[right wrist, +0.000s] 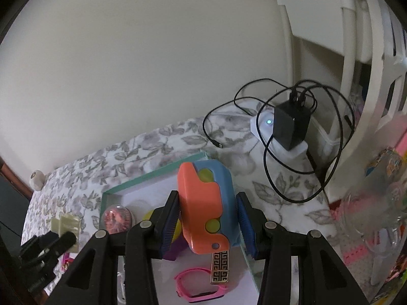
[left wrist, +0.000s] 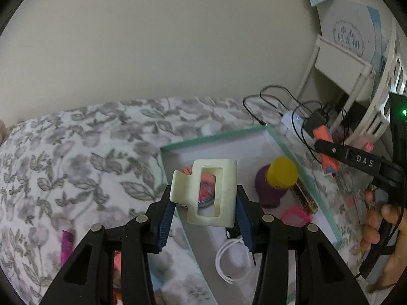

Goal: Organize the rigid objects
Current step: 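Carry the hair clip with the left tool while the right tool carries the toy block over the box, then open the left tool inside the box while the right tool releases the toy block there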

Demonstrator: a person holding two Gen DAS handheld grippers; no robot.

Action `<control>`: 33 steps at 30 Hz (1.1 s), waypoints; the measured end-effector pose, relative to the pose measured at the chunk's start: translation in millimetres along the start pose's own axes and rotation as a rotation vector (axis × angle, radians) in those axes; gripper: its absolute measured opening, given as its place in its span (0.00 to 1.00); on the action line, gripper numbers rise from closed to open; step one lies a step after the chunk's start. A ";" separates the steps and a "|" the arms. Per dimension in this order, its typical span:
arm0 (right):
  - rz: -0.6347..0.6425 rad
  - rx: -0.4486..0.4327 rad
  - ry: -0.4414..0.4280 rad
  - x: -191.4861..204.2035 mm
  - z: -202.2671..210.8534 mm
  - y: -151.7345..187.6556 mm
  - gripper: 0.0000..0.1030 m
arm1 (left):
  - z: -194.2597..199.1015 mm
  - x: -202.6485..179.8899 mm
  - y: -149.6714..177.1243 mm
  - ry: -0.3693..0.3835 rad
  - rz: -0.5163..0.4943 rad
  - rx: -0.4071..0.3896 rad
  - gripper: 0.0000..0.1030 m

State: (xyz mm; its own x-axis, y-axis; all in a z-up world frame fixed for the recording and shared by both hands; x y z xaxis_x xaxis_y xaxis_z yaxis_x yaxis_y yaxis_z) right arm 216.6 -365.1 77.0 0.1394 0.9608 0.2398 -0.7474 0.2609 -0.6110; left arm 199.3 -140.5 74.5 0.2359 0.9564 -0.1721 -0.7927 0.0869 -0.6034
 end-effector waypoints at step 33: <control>0.012 0.116 0.005 10.1 -48.6 29.4 0.47 | -45.4 -1.6 31.0 -0.028 -0.006 0.144 0.52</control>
State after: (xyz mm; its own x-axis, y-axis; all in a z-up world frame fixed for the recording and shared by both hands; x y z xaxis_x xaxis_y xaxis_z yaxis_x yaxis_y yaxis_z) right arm 227.7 -343.1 24.8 0.1333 0.9643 0.2290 -0.8193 0.2372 -0.5221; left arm 199.9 -152.0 20.8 0.2268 0.9630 -0.1459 -0.8644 0.1300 -0.4857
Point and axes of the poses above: each gripper's, at about its wrist camera, not at the fingertips, and z roughly against the way its jaws point, x to its left, y to its underside, the point moved 6 cm from there along -z, roughly the way its jaws point
